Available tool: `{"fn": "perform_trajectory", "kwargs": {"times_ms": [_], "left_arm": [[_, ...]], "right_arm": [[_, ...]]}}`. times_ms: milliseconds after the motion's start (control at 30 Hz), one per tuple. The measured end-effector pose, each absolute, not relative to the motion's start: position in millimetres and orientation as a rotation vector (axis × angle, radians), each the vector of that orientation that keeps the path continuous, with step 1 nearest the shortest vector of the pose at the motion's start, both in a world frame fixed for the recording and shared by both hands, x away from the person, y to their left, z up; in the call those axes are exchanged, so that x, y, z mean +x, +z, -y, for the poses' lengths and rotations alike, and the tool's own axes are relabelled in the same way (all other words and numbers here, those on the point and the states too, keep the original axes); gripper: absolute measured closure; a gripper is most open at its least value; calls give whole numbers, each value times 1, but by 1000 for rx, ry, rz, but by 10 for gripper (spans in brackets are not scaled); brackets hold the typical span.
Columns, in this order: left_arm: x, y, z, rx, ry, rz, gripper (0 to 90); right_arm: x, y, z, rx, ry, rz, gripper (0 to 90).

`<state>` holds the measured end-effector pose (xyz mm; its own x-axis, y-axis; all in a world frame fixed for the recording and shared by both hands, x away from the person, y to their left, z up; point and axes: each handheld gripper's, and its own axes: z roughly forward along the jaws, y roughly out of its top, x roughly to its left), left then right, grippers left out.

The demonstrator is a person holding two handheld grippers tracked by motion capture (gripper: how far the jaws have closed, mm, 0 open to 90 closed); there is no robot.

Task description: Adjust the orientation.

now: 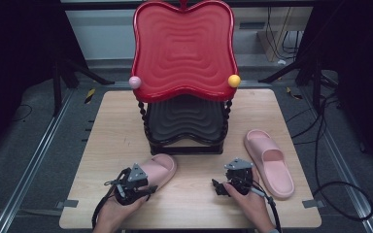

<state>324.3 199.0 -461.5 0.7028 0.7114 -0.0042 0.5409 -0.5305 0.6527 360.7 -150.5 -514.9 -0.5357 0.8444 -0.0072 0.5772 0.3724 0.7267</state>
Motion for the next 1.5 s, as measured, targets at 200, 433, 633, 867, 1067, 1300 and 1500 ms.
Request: {"fn": "perform_trajectory", "kwargs": {"times_ms": [200,433,633,867,1067,1300,1500], "left_arm": [[325,-460,-198,2247,343,-941,753],[323,-460,-196,2255,337,-924,836],[306,-435,-182,2224,355,-851,839],[308,-398,-157,2179,382,-792,842],[322,-382,-142,2142,393,-804,842],[323,-374,-132,2106,397,-798,844],[327,-363,-130,2080,397,-799,844]], "right_arm": [[361,-515,151,1237,968,-2259,22],[361,-515,151,1238,968,-2259,23],[361,-515,151,1237,967,-2259,23],[361,-515,151,1237,966,-2259,22],[361,-515,151,1235,966,-2259,22],[361,-515,150,1235,974,-2259,22],[361,-515,150,1235,974,-2259,22]]}}
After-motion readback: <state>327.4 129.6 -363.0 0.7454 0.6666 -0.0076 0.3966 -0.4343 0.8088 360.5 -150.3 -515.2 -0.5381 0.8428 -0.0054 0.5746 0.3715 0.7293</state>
